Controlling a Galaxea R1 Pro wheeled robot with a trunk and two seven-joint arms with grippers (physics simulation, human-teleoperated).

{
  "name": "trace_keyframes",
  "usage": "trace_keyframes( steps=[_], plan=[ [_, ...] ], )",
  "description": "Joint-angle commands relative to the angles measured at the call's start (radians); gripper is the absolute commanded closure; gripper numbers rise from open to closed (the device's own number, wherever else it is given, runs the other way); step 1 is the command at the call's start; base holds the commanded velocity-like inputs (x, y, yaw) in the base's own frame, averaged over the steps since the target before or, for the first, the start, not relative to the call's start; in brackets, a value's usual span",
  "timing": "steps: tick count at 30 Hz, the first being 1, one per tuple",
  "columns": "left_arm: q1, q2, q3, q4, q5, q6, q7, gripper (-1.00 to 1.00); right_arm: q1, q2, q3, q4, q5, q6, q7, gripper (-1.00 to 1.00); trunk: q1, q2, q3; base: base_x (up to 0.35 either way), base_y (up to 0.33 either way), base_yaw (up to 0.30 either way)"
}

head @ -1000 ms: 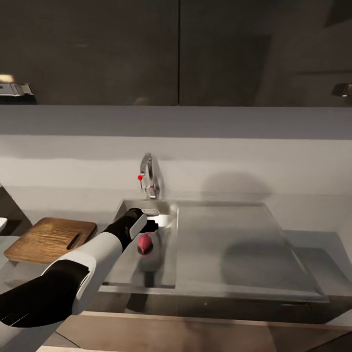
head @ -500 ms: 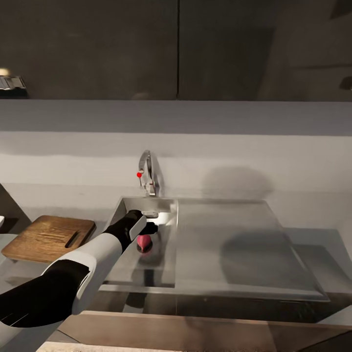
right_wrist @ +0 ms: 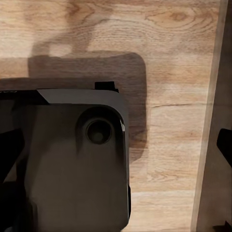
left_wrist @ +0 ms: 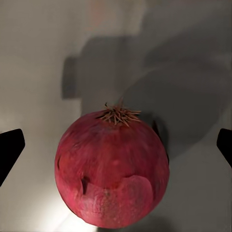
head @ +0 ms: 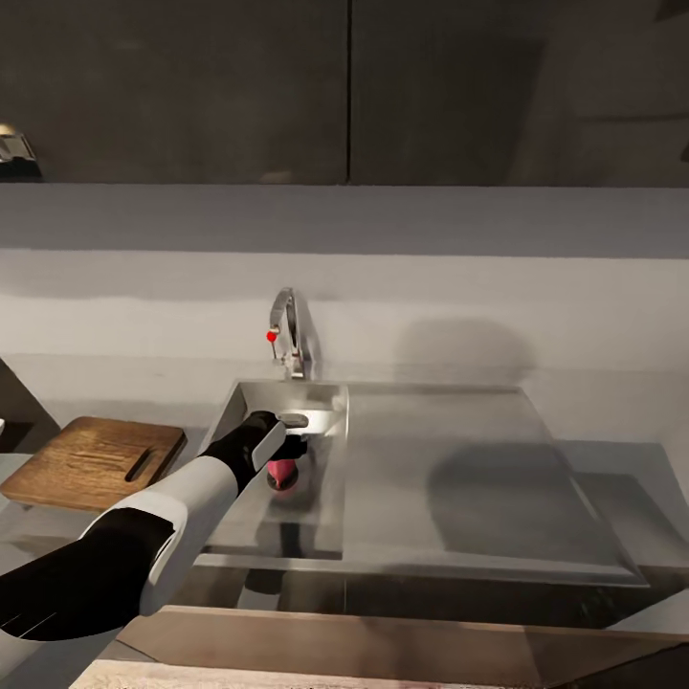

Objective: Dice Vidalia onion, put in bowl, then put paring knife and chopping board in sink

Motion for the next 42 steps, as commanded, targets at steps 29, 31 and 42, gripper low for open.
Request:
trace_keyframes(
  steps=[29,31,42],
  plan=[
    [-0.001,0.004,-0.007,0.03,0.006,0.003,0.015,-1.0,-0.001,0.003,0.008,0.001,-0.01,-0.003,-0.002,-1.0,0.0,-0.001,-0.042,0.0,0.0,0.0],
    [-0.001,0.004,-0.007,0.036,0.005,0.003,0.015,-1.0,-0.001,0.004,0.008,0.001,-0.01,-0.003,-0.002,-1.0,0.0,-0.001,-0.043,0.0,0.0,0.0],
    [-0.001,0.004,-0.007,0.043,0.004,0.002,0.016,1.0,-0.001,0.005,0.008,0.001,-0.011,-0.003,-0.004,-1.0,0.0,-0.001,-0.043,0.0,0.0,0.0]
  ],
)
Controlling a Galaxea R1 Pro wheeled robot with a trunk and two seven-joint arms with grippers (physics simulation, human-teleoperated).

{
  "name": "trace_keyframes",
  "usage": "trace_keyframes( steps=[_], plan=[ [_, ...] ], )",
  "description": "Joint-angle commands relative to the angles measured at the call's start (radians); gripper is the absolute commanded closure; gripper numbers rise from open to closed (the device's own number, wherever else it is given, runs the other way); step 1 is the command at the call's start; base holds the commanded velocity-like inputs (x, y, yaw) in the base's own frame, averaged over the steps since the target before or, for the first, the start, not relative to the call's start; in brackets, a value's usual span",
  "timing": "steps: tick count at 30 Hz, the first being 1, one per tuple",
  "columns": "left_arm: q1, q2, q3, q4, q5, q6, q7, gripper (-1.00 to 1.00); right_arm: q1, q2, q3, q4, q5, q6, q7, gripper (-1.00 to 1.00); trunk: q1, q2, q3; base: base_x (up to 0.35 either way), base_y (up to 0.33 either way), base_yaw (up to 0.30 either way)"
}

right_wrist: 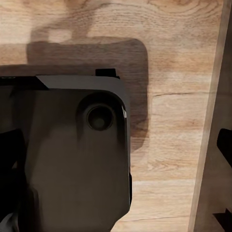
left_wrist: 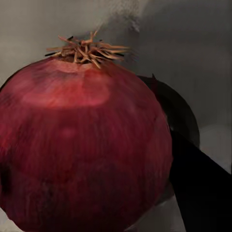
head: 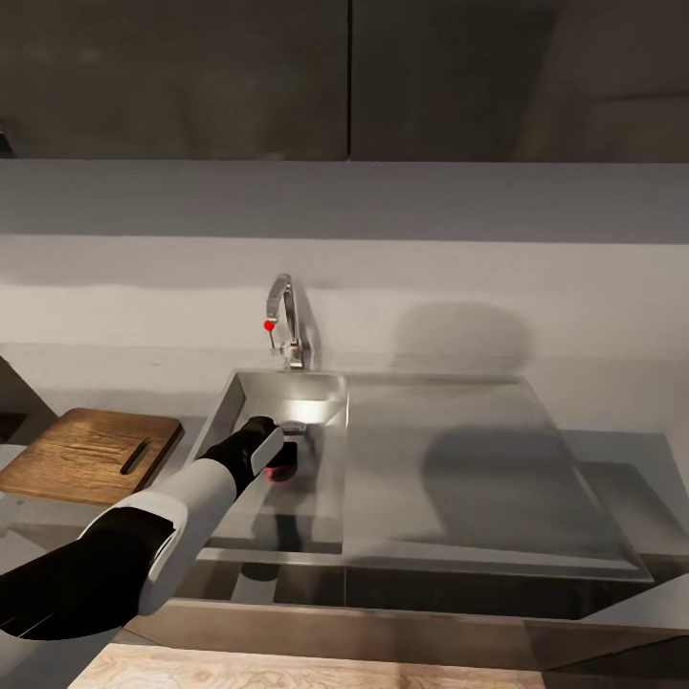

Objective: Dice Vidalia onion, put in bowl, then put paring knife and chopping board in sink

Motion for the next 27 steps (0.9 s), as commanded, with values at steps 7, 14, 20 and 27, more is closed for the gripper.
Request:
trace_keyframes(
  steps=[7,14,20,27],
  plan=[
    [0.0,0.0,-0.006,-0.004,0.008,0.004,0.008,1.0,-0.001,0.0,0.008,0.001,-0.01,-0.003,-0.001,-1.0,0.0,-0.001,-0.001,0.0,0.0,0.0],
    [0.0,0.0,-0.006,-0.035,0.008,0.005,0.01,1.0,-0.001,-0.001,0.008,0.001,-0.01,-0.003,0.001,-1.0,0.0,-0.001,-0.001,0.0,0.0,0.0],
    [0.0,0.0,-0.006,-0.043,0.008,0.006,0.011,1.0,-0.001,-0.001,0.008,0.001,-0.01,-0.003,0.002,-1.0,0.0,-0.001,0.003,0.0,0.0,0.0],
    [0.0,0.0,-0.006,-0.046,0.008,0.006,0.011,1.0,-0.001,-0.001,0.008,0.001,-0.01,-0.003,0.002,-1.0,0.0,-0.001,0.013,0.0,0.0,0.0]
  ],
)
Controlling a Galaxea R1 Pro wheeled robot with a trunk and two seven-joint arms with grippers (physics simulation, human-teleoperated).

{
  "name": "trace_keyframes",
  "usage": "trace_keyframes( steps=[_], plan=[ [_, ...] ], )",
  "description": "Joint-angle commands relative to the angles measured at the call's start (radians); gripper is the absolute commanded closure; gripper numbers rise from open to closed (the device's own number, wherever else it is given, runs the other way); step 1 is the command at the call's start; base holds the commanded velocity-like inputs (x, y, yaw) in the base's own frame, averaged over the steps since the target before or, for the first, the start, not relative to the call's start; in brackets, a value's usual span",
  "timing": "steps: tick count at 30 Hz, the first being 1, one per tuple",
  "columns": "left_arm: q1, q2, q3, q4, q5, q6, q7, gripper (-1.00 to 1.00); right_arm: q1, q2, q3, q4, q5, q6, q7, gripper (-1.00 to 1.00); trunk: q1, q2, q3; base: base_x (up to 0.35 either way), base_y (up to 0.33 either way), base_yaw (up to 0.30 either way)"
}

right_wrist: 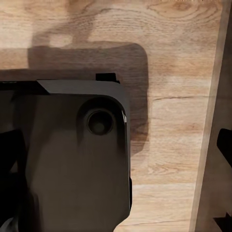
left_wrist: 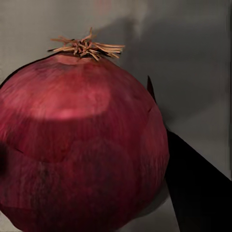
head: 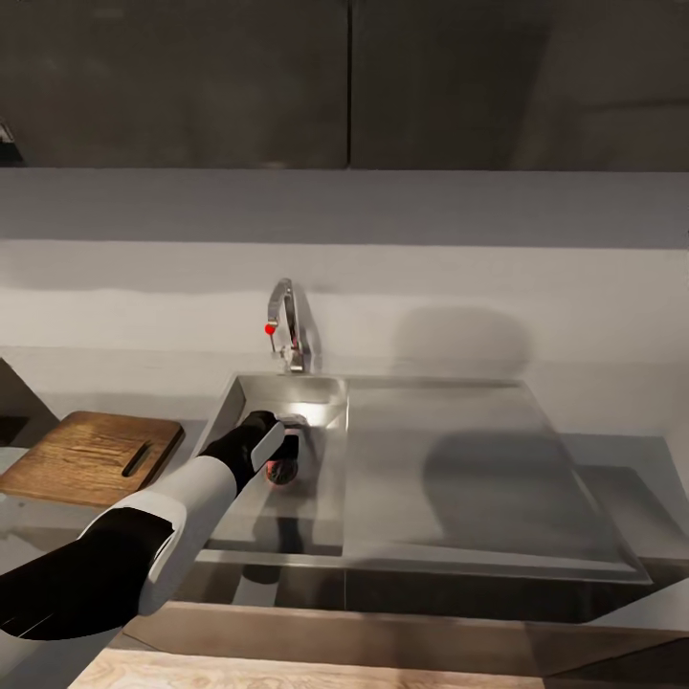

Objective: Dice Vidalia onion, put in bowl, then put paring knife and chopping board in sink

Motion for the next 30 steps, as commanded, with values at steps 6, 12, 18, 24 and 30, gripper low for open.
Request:
trace_keyframes(
  steps=[6,12,18,24,30],
  plan=[
    [-0.001,0.0,-0.007,-0.029,0.009,0.007,0.006,1.0,-0.001,0.0,0.008,0.001,-0.01,-0.003,-0.001,-1.0,0.0,-0.001,0.008,0.0,0.0,0.0],
    [0.0,0.001,-0.006,-0.053,0.009,0.01,0.006,1.0,-0.001,0.0,0.008,0.001,-0.01,-0.003,-0.001,-1.0,0.0,-0.001,0.018,0.0,0.0,0.0],
    [-0.001,0.002,-0.007,-0.079,0.009,0.013,0.006,1.0,-0.001,0.0,0.008,0.0,-0.01,-0.003,-0.001,-1.0,0.0,-0.001,0.027,0.0,0.0,0.0],
    [-0.001,0.002,-0.006,-0.103,0.009,0.019,0.006,1.0,-0.001,0.0,0.008,0.0,-0.01,-0.003,-0.001,-1.0,0.0,-0.001,0.037,0.0,0.0,0.0],
    [-0.001,0.004,-0.006,-0.141,0.009,0.049,0.005,1.0,-0.001,0.0,0.008,0.0,-0.01,-0.003,-0.001,-1.0,0.0,-0.001,0.047,0.0,0.0,0.0]
  ],
)
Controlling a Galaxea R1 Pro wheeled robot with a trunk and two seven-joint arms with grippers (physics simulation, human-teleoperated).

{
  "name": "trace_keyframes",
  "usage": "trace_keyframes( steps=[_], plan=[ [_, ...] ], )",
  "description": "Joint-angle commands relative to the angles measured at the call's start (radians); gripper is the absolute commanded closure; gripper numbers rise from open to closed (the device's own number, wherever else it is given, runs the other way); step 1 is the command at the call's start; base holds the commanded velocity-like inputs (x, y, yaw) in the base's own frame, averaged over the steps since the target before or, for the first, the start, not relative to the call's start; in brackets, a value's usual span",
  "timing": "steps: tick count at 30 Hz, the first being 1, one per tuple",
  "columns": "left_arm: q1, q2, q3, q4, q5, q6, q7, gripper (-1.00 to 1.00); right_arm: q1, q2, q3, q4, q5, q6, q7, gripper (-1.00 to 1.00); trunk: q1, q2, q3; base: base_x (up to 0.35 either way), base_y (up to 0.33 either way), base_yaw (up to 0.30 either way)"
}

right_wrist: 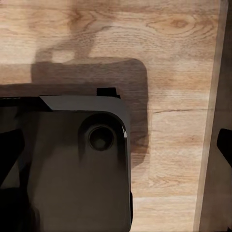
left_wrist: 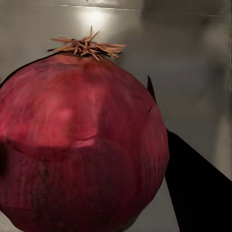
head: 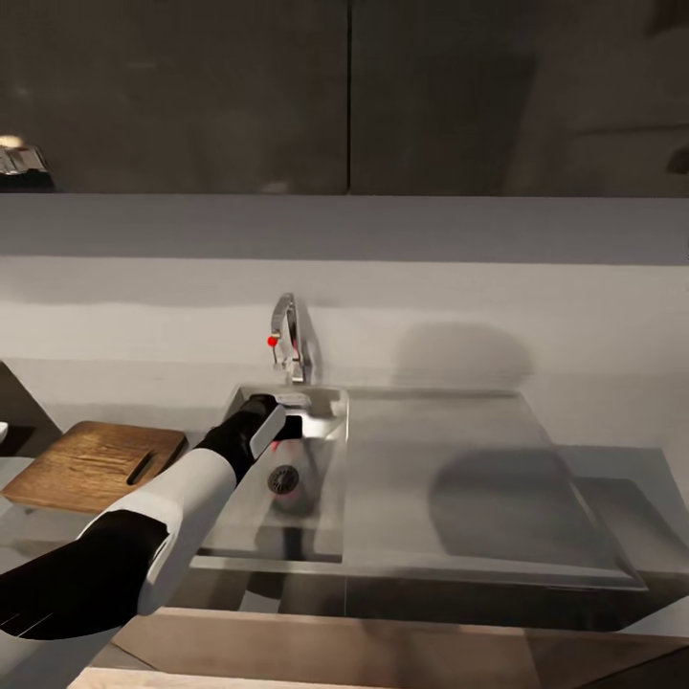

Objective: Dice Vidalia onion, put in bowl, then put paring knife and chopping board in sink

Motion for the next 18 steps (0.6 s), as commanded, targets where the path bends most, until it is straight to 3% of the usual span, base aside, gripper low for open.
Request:
trace_keyframes(
  steps=[1,8,18],
  plan=[
    [-0.001,0.003,-0.008,-0.012,0.009,0.015,0.007,1.0,-0.001,0.0,0.008,0.001,-0.01,-0.003,-0.001,-1.0,0.0,-0.001,0.0,0.0,0.0,0.0],
    [-0.001,0.012,-0.008,-0.046,0.009,0.06,0.007,1.0,-0.001,0.0,0.008,0.001,-0.01,-0.003,-0.001,-1.0,0.0,-0.001,0.012,0.0,0.025,0.0],
    [-0.001,0.012,-0.007,-0.048,0.009,0.062,0.007,1.0,-0.001,0.0,0.008,0.0,-0.01,-0.003,-0.001,-1.0,0.0,-0.001,0.027,0.0,0.251,0.0]
  ],
)
